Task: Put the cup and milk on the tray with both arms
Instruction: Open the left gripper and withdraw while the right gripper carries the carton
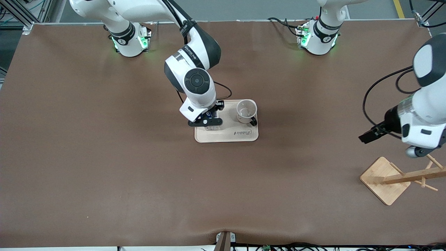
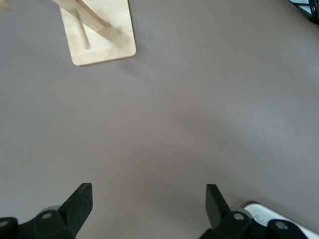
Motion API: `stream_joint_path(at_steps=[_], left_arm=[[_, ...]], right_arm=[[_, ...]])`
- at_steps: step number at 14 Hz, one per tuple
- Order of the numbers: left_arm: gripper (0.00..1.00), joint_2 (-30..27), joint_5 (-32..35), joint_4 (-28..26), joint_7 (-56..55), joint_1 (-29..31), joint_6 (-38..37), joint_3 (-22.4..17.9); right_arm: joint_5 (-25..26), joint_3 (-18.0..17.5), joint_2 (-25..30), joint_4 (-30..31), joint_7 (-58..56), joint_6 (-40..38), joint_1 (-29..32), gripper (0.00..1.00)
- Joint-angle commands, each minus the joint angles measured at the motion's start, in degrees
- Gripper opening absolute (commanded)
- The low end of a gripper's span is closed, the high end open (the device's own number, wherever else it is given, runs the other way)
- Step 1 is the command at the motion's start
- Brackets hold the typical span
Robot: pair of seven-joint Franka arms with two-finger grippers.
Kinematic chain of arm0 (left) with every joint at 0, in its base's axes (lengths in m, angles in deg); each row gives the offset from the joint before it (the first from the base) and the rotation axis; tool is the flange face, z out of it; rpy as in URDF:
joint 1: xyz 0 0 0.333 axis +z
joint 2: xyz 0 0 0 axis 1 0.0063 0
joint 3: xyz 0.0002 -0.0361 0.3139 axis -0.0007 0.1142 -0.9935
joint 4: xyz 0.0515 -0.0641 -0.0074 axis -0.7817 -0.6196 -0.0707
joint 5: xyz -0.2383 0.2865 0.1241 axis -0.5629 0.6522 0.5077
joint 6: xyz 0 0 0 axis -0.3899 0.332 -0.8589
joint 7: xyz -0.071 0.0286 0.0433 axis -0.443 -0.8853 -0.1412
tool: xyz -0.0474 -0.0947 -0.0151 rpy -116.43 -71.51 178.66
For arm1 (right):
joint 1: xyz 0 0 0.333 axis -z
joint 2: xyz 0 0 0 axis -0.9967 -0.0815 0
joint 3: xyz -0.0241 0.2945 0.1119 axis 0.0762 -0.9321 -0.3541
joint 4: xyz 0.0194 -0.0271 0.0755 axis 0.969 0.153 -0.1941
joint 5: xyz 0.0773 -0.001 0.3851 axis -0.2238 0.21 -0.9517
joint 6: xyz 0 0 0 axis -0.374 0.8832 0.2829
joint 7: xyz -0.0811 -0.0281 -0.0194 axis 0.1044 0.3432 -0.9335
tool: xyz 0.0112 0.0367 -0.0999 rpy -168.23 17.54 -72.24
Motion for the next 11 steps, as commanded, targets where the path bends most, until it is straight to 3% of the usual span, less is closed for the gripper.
stream_joint_path(at_steps=[1,4,8,11], left_arm=[[1.00,-2.37,1.15,-0.54,4.72,1.93,-1.52,0.21],[1.00,-4.74,0.54,-0.45,13.49,4.31,-3.10,0.21],[1.00,-10.19,0.28,-1.33,24.74,-0.68,-8.45,-8.29],[1.00,-12.92,0.28,-1.59,33.81,-3.59,-10.40,-12.52]], right_arm=[[-1.17,-0.07,-1.25,-2.07,-2.27,-1.33,0.45,0.00],[-1.34,0.01,-1.25,-1.90,-3.78,-1.42,0.01,0.00],[-1.43,-0.08,-1.25,-1.72,-3.17,-5.97,-0.52,0.00],[-1.43,-0.08,-1.86,-1.72,-2.81,-5.55,-1.13,0.00]])
